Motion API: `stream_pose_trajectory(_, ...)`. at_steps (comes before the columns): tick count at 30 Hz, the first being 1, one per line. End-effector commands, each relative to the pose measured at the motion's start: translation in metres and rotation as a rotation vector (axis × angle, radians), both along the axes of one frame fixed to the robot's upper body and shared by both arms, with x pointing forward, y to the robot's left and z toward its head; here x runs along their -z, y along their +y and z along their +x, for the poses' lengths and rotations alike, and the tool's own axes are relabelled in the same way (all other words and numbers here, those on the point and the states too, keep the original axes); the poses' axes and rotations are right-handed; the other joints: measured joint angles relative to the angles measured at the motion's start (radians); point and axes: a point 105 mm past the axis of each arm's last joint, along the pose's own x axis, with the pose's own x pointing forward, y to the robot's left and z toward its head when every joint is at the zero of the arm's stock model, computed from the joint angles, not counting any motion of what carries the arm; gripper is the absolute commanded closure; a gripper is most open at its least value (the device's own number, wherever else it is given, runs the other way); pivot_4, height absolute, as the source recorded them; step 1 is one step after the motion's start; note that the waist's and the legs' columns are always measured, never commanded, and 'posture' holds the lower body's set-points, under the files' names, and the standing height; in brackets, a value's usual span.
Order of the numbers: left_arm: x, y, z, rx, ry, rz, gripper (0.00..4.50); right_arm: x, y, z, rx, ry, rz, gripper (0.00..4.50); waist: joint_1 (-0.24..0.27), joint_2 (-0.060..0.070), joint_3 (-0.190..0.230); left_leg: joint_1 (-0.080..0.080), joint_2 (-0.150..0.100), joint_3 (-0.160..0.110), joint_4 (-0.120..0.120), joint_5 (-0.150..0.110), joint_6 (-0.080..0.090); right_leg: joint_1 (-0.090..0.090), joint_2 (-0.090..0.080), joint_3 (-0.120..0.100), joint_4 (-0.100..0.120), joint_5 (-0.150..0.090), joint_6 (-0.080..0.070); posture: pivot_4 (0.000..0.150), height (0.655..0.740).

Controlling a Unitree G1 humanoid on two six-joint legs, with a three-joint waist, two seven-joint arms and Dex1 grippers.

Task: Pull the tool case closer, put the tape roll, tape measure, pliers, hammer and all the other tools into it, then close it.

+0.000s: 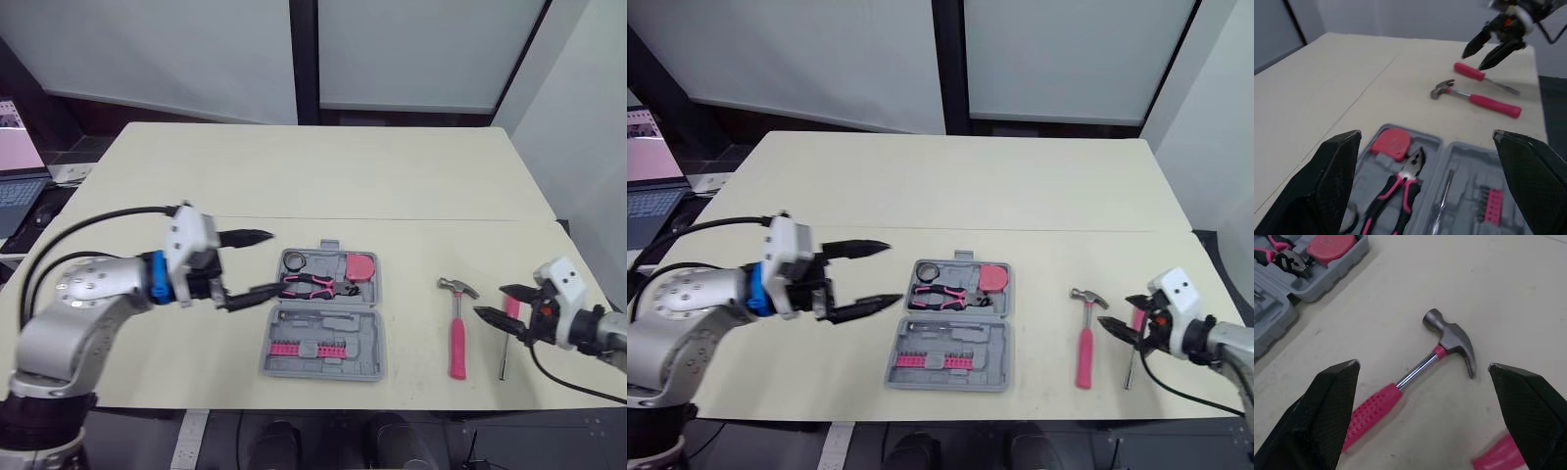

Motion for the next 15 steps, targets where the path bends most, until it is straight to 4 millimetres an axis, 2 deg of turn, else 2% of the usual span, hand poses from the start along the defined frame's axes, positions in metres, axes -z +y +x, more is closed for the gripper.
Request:
stream_pose_trajectory(1, -0.004, -0.023, -0.013, 0.092, -0.034, 0.006, 0.03, 0.000, 0.013, 0.004, 0.056, -0.017, -0.022, 0.00, 0.000, 0.000, 0.000, 0.000, 0.000, 0.000, 0.000, 0.000, 0.000, 0.000, 0.001, 0.001, 0.000, 0.000, 0.000, 0.150, 0.7400)
stream_pose_trajectory(4, -0.001, -0.033, -0.017, 0.134, -0.039, 0.008, 0.03, 0.011, 0.021, 0.005, 0.099, -0.003, -0.030, 0.00, 0.001, 0.000, 0.000, 0.000, 0.000, 0.000, 0.000, 0.000, 0.000, 0.000, 0.003, 0.001, 0.000, 0.000, 0.000, 0.150, 0.7400)
stream_pose_trajectory(8, -0.001, -0.036, -0.016, 0.147, -0.055, 0.017, 0.03, 0.029, 0.032, 0.005, 0.172, 0.021, -0.025, 0.00, 0.001, 0.000, 0.000, 0.000, -0.001, 0.000, 0.000, 0.000, 0.000, 0.000, 0.003, 0.001, 0.000, 0.000, 0.000, 0.150, 0.7400)
stream_pose_trajectory(11, 0.002, -0.037, -0.018, 0.150, -0.058, 0.025, 0.03, 0.040, 0.030, 0.012, 0.259, 0.025, -0.050, 0.00, 0.002, 0.000, -0.001, 0.000, -0.001, 0.000, 0.000, 0.000, 0.000, 0.000, 0.003, 0.001, -0.001, 0.000, 0.000, 0.150, 0.7400)
stream_pose_trajectory(14, 0.002, -0.036, -0.018, 0.147, -0.062, 0.030, 0.00, 0.045, 0.033, 0.018, 0.293, 0.022, -0.058, 0.58, 0.001, 0.000, -0.001, 0.000, -0.001, 0.000, 0.000, 0.000, 0.000, 0.000, 0.003, 0.001, -0.001, 0.000, 0.000, 0.150, 0.7400)
stream_pose_trajectory(15, 0.002, -0.036, -0.017, 0.145, -0.063, 0.031, 0.00, 0.046, 0.037, 0.020, 0.293, 0.022, -0.053, 0.99, 0.001, 0.000, -0.001, 0.000, -0.001, 0.000, 0.000, 0.000, 0.000, 0.000, 0.003, 0.001, 0.000, 0.000, 0.000, 0.150, 0.7400)
